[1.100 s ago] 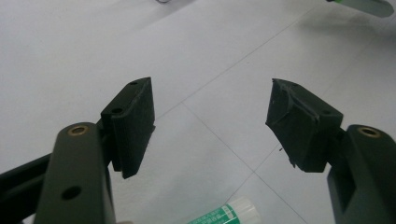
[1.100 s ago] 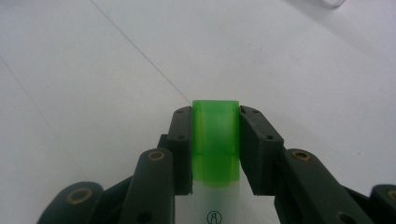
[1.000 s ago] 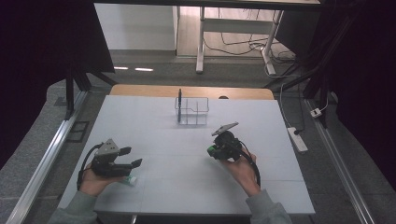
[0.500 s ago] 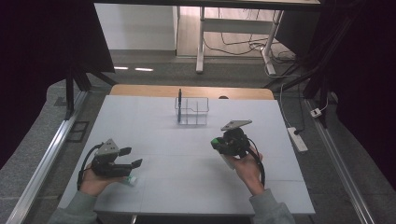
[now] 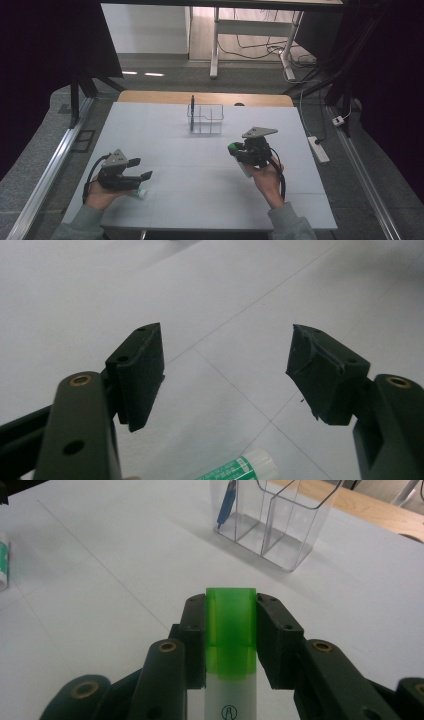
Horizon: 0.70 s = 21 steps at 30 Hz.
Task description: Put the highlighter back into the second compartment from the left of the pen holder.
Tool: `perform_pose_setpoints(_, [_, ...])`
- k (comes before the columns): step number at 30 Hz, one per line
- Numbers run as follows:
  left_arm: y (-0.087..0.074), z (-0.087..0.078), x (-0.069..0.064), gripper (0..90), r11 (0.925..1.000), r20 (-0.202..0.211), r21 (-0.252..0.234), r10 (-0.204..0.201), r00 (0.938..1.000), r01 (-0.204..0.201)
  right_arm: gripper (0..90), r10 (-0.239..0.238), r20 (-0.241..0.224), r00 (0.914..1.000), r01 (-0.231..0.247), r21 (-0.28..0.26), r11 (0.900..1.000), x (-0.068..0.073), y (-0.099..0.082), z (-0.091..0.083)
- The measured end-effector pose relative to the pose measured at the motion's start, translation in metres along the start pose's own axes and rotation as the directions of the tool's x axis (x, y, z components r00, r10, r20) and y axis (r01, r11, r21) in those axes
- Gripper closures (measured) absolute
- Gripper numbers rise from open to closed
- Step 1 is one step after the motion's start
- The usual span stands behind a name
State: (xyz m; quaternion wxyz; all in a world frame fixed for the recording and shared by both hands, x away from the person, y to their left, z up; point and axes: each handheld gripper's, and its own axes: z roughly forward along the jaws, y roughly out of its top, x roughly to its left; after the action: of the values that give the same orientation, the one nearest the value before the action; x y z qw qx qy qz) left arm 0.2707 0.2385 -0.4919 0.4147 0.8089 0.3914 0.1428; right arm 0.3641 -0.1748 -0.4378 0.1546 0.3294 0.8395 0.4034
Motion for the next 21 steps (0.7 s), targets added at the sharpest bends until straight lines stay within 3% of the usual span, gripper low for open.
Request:
perform_pose_setpoints(15, [0.0, 0.0, -0.002, 30.0, 1.0, 0.007, 0.0, 0.007, 1.0, -0.007, 66.5, 0.041, -0.005, 0.9992, -0.041, -0.066, 0.997, -0.008, 0.001, -0.003])
perform_pose_setpoints(21, [0.0, 0.0, -0.002, 29.9, 1.0, 0.009, 0.0, 0.007, 0.9999, -0.007, 66.5, 0.068, -0.019, 0.9975, -0.07, -0.098, 0.9927, -0.013, 0.01, -0.003])
